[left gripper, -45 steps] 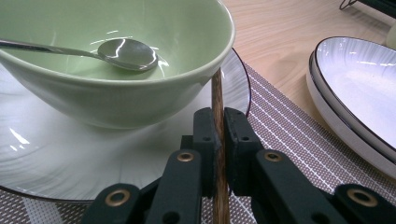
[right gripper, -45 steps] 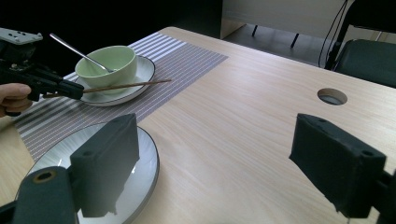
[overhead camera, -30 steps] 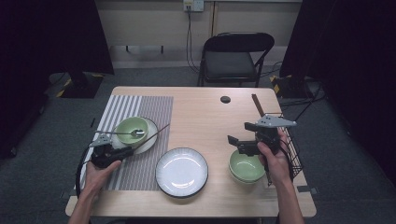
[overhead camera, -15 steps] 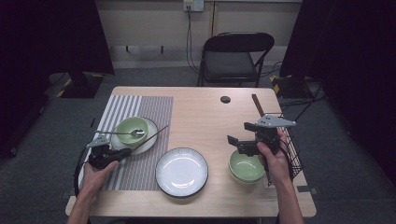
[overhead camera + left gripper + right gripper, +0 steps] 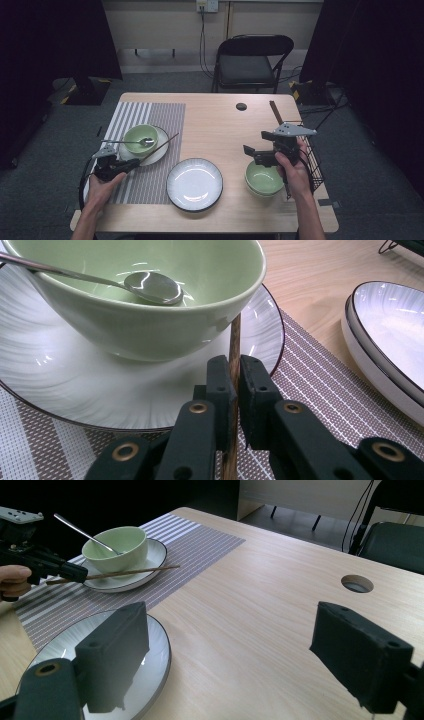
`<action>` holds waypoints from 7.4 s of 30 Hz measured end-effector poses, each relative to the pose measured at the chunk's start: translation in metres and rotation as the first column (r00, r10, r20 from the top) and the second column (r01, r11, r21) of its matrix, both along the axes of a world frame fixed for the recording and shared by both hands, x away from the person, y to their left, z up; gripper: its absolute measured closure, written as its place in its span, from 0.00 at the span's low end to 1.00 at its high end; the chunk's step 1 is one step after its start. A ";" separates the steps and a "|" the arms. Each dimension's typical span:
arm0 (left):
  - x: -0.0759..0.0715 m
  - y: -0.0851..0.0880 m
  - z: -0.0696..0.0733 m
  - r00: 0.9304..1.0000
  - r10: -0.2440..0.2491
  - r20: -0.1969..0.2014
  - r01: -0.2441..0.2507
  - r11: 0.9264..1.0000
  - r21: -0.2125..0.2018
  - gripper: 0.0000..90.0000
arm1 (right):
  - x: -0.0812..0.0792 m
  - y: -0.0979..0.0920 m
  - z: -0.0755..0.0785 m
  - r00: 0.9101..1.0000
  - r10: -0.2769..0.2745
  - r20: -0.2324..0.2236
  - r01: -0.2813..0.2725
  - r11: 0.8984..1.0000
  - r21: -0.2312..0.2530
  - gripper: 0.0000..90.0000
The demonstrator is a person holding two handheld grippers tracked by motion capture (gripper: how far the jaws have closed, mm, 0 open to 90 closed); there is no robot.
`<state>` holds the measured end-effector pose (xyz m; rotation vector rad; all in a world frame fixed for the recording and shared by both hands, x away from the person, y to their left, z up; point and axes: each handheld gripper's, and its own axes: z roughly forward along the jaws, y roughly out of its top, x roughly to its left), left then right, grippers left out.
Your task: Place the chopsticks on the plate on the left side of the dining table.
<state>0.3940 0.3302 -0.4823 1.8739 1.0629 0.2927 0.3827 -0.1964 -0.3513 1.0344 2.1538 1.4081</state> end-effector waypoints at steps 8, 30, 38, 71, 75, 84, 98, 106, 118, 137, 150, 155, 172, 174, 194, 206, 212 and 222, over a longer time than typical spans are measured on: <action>-0.001 0.001 0.000 1.000 0.001 0.004 -0.001 1.000 0.004 0.93 | 0.000 -0.002 0.000 1.000 -0.003 0.003 0.003 1.000 0.004 0.16; -0.007 0.001 0.010 0.998 0.045 0.044 -0.046 0.999 0.020 0.74 | 0.001 -0.004 -0.001 1.000 -0.017 0.001 0.017 1.000 0.005 0.16; -0.015 -0.005 0.026 0.998 0.028 0.060 -0.026 0.999 -0.037 0.65 | 0.002 -0.006 0.006 1.000 -0.016 0.012 0.016 1.000 0.013 0.16; -0.033 -0.080 -0.007 0.986 -0.156 -0.057 0.163 0.974 0.158 0.31 | 0.048 -0.035 0.026 0.997 -0.075 -0.019 0.075 0.997 0.001 0.16; -0.030 -0.082 -0.012 0.988 -0.144 -0.053 0.151 0.969 0.194 0.29 | 0.056 -0.038 0.023 0.996 -0.084 -0.030 0.084 0.996 -0.015 0.16; -0.033 -0.080 -0.017 0.991 -0.131 0.001 0.128 0.972 0.196 0.30 | 0.068 -0.043 0.019 0.991 -0.128 -0.037 0.127 0.992 -0.026 0.18; -0.035 -0.084 -0.018 0.991 -0.133 0.025 0.122 0.960 0.253 0.27 | 0.080 -0.052 0.011 0.981 -0.180 -0.073 0.178 0.983 -0.043 0.28; -0.035 -0.084 -0.018 0.991 -0.134 0.026 0.123 0.959 0.254 0.27 | 0.087 -0.052 0.005 0.979 -0.190 -0.076 0.186 0.981 -0.056 0.38; -0.035 -0.084 -0.018 0.991 -0.134 0.024 0.124 0.960 0.251 0.27 | 0.086 -0.047 0.002 0.980 -0.179 -0.085 0.171 0.981 -0.091 0.39; -0.035 -0.084 -0.018 0.991 -0.135 0.024 0.125 0.960 0.250 0.27 | 0.083 -0.057 -0.003 0.976 -0.206 -0.073 0.200 0.976 -0.086 0.48; -0.035 -0.084 -0.018 0.991 -0.135 0.024 0.125 0.960 0.250 0.27 | 0.075 -0.062 -0.006 0.976 -0.201 -0.090 0.190 0.975 -0.115 0.57; -0.035 -0.084 -0.018 0.991 -0.135 0.024 0.125 0.960 0.250 0.27 | 0.073 -0.057 -0.007 0.971 -0.227 -0.070 0.213 0.963 -0.166 0.58; -0.035 -0.084 -0.018 0.990 -0.135 0.024 0.125 0.960 0.250 0.27 | 0.065 -0.062 -0.010 0.969 -0.232 -0.086 0.215 0.961 -0.172 0.68; -0.035 -0.084 -0.018 0.991 -0.135 0.023 0.125 0.960 0.250 0.27 | 0.067 -0.061 -0.013 0.965 -0.244 -0.092 0.224 0.957 -0.186 0.68; -0.035 -0.084 -0.018 0.991 -0.135 0.024 0.125 0.960 0.250 0.27 | 0.064 -0.072 -0.004 0.972 -0.231 -0.053 0.225 0.969 -0.101 0.91; -0.035 -0.084 -0.018 0.991 -0.135 0.024 0.125 0.960 0.250 0.27 | 0.061 -0.079 0.006 0.974 -0.227 -0.009 0.226 0.973 -0.054 0.94; -0.035 -0.084 -0.018 0.991 -0.135 0.024 0.125 0.960 0.250 0.27 | 0.061 -0.079 0.011 0.975 -0.222 0.017 0.223 0.974 -0.032 0.94; -0.035 -0.084 -0.018 0.991 -0.133 0.025 0.123 0.961 0.248 0.27 | 0.062 -0.079 0.024 0.975 -0.220 0.041 0.220 0.975 -0.006 0.94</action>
